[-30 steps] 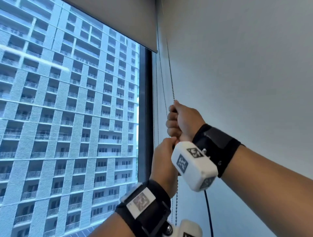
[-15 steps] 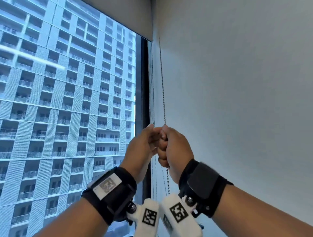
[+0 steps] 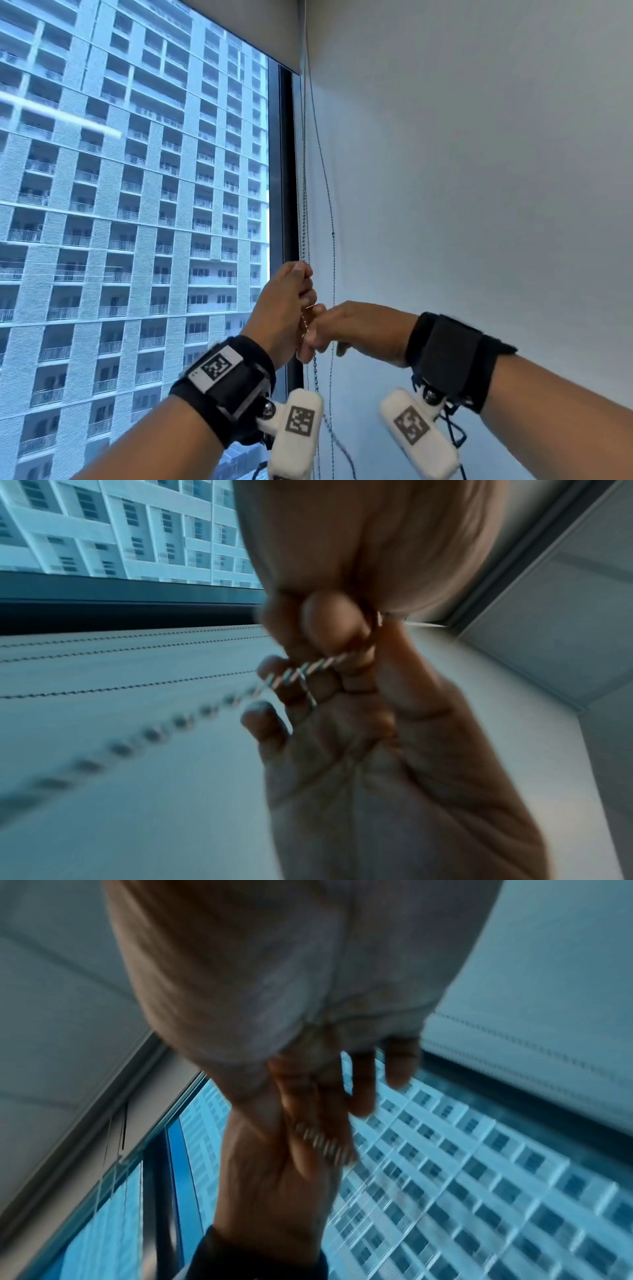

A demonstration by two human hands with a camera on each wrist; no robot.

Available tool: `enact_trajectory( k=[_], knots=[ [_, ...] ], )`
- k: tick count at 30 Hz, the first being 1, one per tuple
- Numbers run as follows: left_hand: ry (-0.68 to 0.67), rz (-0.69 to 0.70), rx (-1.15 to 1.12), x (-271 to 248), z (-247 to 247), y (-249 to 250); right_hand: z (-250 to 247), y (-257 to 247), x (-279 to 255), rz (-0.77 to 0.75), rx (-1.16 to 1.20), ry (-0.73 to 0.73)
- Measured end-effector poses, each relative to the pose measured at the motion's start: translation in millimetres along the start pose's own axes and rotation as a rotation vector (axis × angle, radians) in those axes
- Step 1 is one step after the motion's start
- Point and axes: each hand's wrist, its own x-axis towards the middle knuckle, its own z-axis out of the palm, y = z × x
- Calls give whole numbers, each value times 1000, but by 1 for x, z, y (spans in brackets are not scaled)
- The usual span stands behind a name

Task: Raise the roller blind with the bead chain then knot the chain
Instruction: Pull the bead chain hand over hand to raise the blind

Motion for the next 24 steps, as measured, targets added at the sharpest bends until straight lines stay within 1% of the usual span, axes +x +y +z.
enact_trajectory(
  k=[1,2,3,5,7,9,10,12,13,14,16,18,20,22,24],
  knots=[
    [2,-4,-7,0,0,-3,-8,-4,-2,64,-131,-66],
    [-8,-9,-6,-1,0,-5,-17,-9,-2,115,-232,-96],
    [-19,-16,1,-3,1,-6,-24,-13,1,159,-285,-83],
    [-33,-29,16,-6,4,-8,-39,-19,9,206,-275,31],
    [-38,-47,11,-11,8,-8,-50,-21,20,194,-112,235],
    [-49,-59,1,-16,13,-9,-55,-24,31,155,225,444],
    [-52,-65,4,-17,15,-10,-55,-27,36,123,430,501],
    [-59,-66,19,-21,21,-14,-53,-35,44,53,810,517],
    [-68,-55,27,-24,24,-15,-51,-40,47,28,941,510],
    [-74,-36,35,-28,26,-14,-48,-45,48,14,1018,517],
    [-87,23,66,-31,28,-15,-42,-53,48,3,1063,578],
    [-118,96,138,-32,26,-14,-37,-57,46,-16,1020,642],
    [-126,144,240,-33,21,-13,-31,-58,42,-42,969,673],
    [-119,179,350,-34,14,-10,-27,-58,40,-82,945,689],
    [-71,194,361,-31,3,-5,-24,-60,37,-114,948,704]
  ],
)
